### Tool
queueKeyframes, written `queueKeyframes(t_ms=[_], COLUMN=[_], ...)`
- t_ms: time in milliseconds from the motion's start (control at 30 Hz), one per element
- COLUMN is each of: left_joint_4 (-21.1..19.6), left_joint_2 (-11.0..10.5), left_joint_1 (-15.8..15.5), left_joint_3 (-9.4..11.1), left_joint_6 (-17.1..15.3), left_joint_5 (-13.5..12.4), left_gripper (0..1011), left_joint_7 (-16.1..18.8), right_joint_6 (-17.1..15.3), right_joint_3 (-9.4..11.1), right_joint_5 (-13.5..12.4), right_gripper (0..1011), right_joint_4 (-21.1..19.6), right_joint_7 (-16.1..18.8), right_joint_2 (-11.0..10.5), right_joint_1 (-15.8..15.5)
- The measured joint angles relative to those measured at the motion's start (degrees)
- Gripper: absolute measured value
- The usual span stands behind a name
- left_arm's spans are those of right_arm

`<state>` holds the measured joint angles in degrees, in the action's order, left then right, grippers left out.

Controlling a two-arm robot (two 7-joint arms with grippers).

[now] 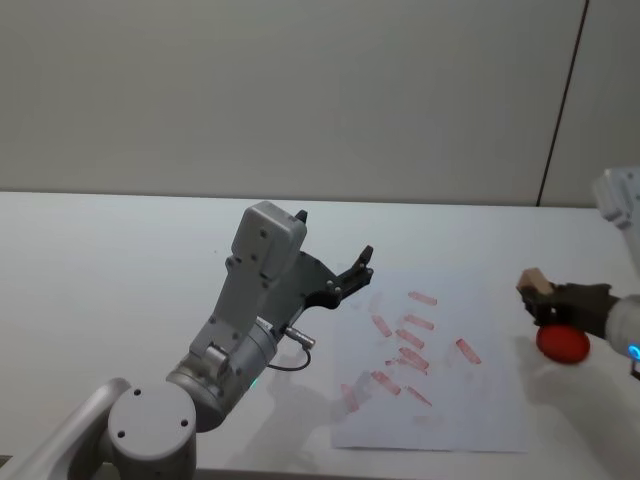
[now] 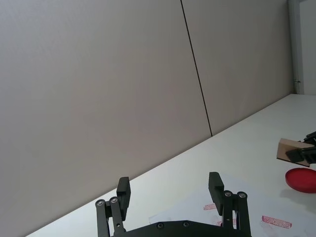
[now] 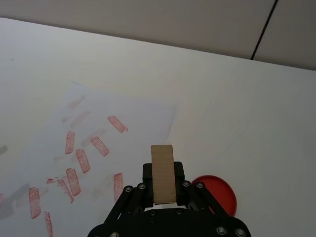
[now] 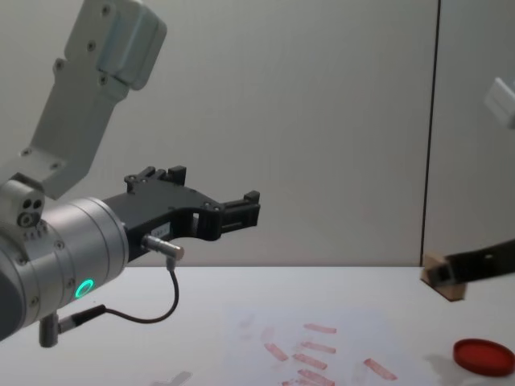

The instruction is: Use the one hand to pick up the stamp and affix it onto the A4 paper.

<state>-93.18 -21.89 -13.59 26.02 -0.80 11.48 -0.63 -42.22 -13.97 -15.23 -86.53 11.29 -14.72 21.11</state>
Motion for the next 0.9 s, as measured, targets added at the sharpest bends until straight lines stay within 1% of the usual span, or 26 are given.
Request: queueKeyframes(t_ms=[133, 400, 633, 900], left_joint_4=[0.00, 0.00, 0.00, 0.00], left_joint_2=[0.00, 0.00, 0.00, 0.00], left_joint_1=[0.00, 0.00, 0.00, 0.00], left_joint_3=[0.00, 0.00, 0.00, 0.00], left_joint_6=[0.00, 0.00, 0.00, 0.00], left_joint_5=[0.00, 0.00, 0.00, 0.00], left_gripper=[1002, 1002, 1002, 1002], left_joint_7=[0.00, 0.00, 0.00, 0.00], right_joint_6=[-0.40, -0.76, -0.72, -0.38], right_joint_3=[1.00, 2.09, 2.42, 2.52], right_joint_5=[-0.92, -1.83, -1.86, -1.42], right_gripper=[218, 218, 218, 218], right_joint_4=[-0.86, -0.95, 0.75, 3.79], right_joint_7=[-0.51, -0.68, -0.23, 0.17], right_joint_2=[-1.14, -2.21, -2.37, -2.07], right_joint_1=[-1.16, -1.88, -1.23, 0.10])
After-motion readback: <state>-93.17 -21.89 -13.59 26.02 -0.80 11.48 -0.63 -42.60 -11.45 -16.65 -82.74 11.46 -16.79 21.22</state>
